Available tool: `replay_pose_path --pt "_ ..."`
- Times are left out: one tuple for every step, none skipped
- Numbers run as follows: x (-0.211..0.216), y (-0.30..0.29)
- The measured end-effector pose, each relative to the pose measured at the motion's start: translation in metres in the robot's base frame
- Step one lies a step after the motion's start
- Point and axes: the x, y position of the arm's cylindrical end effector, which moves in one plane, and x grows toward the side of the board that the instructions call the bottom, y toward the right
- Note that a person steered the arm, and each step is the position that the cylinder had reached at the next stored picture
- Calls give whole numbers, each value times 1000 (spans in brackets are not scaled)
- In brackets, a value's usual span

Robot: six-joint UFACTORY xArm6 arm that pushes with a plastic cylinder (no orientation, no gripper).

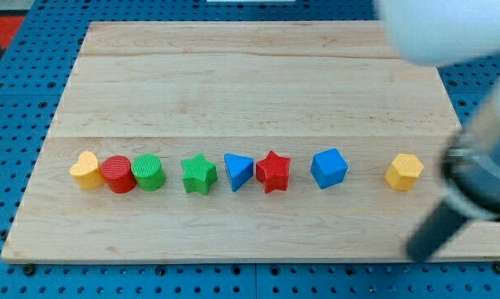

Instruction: Push the green star to the center left of the board

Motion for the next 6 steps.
replay_pose_path --pt "-12 -119" --pt "-51 -186" --pt "-88 -204" --pt "-136 -233" --pt "-175 -261" --pt "-166 -263"
